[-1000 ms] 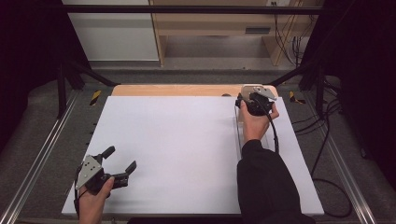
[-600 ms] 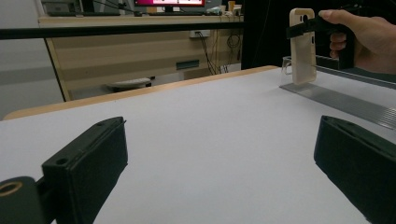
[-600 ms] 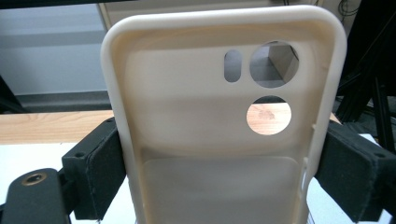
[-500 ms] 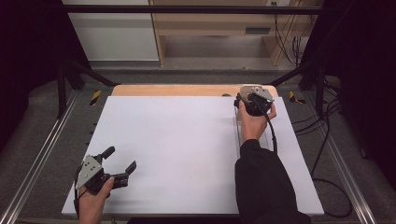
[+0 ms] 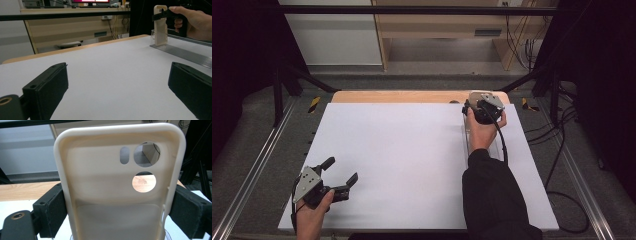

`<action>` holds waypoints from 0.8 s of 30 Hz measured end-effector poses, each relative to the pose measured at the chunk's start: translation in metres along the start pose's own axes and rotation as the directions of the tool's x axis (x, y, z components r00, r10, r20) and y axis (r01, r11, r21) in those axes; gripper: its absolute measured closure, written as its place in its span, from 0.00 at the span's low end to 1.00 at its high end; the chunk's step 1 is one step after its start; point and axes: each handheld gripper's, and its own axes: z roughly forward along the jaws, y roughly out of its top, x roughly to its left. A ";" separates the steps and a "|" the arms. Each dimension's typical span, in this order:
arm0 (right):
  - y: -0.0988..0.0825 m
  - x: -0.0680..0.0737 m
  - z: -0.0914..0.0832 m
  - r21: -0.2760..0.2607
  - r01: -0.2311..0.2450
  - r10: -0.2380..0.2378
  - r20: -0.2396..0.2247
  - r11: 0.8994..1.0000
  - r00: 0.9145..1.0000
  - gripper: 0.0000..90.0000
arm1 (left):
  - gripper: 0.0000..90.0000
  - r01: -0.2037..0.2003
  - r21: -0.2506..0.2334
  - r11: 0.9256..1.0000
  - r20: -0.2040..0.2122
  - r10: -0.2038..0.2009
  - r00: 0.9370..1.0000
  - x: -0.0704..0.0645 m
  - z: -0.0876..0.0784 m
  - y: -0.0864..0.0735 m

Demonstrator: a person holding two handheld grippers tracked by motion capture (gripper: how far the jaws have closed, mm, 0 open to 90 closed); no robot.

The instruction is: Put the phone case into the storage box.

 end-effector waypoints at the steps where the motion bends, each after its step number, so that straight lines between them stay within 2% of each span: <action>1: 0.000 0.000 0.000 -0.002 0.001 -0.001 0.001 1.000 1.000 0.13 | 0.02 0.000 0.000 1.000 0.000 0.000 1.000 0.000 0.000 0.000; 14: -0.003 0.003 0.002 0.009 0.028 -0.028 0.000 1.000 1.000 0.13 | 0.02 -0.004 0.002 1.000 0.000 0.004 1.000 -0.001 0.000 0.000; 24: -0.003 0.002 0.002 0.018 0.025 -0.025 -0.002 1.000 1.000 0.12 | 0.02 -0.005 0.001 1.000 0.000 0.005 1.000 -0.001 0.000 0.000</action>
